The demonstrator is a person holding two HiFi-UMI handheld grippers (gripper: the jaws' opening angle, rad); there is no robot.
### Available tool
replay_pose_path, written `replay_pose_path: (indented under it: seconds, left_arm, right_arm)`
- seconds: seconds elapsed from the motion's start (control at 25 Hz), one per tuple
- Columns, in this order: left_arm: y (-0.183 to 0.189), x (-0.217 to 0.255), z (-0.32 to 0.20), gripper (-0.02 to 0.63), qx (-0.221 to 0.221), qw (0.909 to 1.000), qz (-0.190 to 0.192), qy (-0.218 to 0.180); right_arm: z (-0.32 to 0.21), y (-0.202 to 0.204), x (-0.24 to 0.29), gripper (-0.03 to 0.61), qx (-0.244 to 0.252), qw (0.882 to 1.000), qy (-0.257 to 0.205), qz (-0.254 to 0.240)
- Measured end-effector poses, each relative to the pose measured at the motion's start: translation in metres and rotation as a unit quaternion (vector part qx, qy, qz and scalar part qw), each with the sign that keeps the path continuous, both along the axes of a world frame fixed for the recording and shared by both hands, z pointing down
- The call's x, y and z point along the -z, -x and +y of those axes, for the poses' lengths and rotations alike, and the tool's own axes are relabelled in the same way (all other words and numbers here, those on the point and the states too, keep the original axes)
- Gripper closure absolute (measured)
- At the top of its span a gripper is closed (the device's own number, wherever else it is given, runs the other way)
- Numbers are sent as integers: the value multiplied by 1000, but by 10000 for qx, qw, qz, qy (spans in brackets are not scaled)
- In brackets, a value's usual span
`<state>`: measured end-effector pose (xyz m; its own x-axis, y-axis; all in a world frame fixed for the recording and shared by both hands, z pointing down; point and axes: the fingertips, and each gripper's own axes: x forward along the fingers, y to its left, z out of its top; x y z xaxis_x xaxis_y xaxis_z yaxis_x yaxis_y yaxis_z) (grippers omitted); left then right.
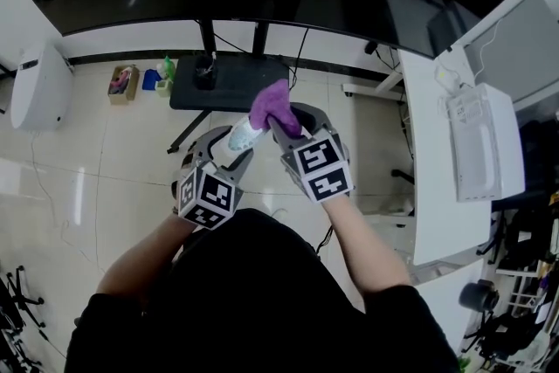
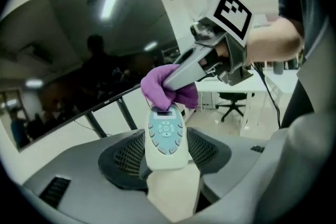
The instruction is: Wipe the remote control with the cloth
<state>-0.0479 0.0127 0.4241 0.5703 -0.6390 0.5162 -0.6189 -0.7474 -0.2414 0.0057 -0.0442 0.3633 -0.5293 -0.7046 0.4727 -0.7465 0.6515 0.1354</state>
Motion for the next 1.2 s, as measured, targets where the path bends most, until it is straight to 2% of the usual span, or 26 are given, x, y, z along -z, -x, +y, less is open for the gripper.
replay_pose_path:
  seconds: [0.04,0.08,0.12,0.16,0.2,0.24,0.32,0.36,0.4,0.44,0.48,0.52,0.64,0.8,0.96,1.04,1.2]
  left_arm:
    - [1,2,-3,376,118,9984,459,298]
    - [3,6,-8,376,275,9914,1088,670]
    - [5,10,-14,376,474,9752,1861,1102]
    - [9,16,-21,376,686,9475,2712,1551]
    - [13,23,-28,376,865,9094,3562,1964]
    - [17,31,-35,376,987,8639,4364,2314]
    - [24,43,-47,376,1037,7618,5724,2850]
    - [25,49,-50,376,964,7135,6241,3034]
    - [24,55,-52,376,838,6764,6607,3146]
    - [22,61,-52,376,681,6534,6825,3205]
    - [18,66,-52,376,520,6411,6936,3245]
    - [14,69,-50,376,372,6349,6979,3293]
    - [-1,73,-40,377,25,6258,6952,3537]
    - [-19,71,-21,377,-343,6283,6762,3832]
    - [-24,66,-14,377,-366,6259,6737,3912]
    - [-17,64,-21,377,-226,6233,6819,3822]
    - [4,75,-47,377,-73,6158,7054,3509]
  right_arm:
    - [-2,-5,10,434,-74,9995,-135,-282]
    - [-3,-11,21,434,-156,9972,-270,-685]
    - [-3,-17,31,434,-245,9922,-357,-1166]
    - [-2,-22,37,434,-329,9849,-361,-1664]
    - [-1,-26,40,434,-391,9759,-274,-2131]
    - [2,-26,40,434,-420,9660,-105,-2548]
    - [8,-19,30,434,-328,9473,357,-3166]
    - [13,-12,23,434,-194,9408,577,-3334]
    - [19,-3,16,434,-20,9369,761,-3413]
    - [24,7,10,434,160,9347,905,-3433]
    - [28,14,5,434,314,9335,1013,-3425]
    - [31,20,2,434,418,9326,1084,-3417]
    - [27,17,3,435,416,9320,1046,-3446]
    - [4,-9,13,436,108,9361,761,-3433]
    - [-10,-28,27,436,-88,9372,507,-3449]
    - [-2,-26,29,434,22,9392,489,-3400]
    - [27,1,14,434,623,9440,761,-3149]
